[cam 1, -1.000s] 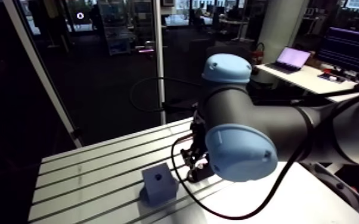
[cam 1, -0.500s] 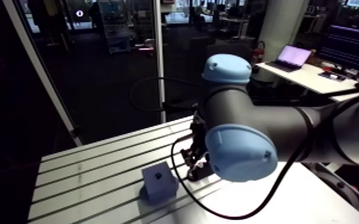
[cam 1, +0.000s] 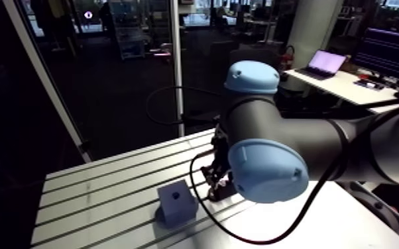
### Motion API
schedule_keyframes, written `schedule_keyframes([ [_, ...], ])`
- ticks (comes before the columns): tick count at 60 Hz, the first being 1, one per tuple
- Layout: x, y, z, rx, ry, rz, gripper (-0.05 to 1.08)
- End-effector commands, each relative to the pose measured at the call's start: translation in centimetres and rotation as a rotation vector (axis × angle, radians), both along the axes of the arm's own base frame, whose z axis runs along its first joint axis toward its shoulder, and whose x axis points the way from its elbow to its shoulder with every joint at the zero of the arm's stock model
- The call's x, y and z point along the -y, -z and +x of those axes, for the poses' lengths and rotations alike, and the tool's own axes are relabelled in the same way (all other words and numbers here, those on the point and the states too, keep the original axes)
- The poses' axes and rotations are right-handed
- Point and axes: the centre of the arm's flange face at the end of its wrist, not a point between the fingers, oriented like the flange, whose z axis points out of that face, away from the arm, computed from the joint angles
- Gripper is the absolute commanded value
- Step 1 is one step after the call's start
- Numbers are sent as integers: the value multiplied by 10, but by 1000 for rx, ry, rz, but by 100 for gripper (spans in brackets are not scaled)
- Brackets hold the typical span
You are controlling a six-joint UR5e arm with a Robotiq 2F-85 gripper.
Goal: Pick up the M10 bolt and insert it into the hex recess until seated.
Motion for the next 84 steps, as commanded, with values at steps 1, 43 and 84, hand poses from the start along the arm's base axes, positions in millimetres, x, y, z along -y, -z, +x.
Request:
schedule_keyframes([
  [1, 0, 1, 0, 2, 1, -1, 44],
  [43, 0, 1, 1, 4, 2, 0, 52],
  [84, 0, 0, 0, 2, 5, 0, 59],
])
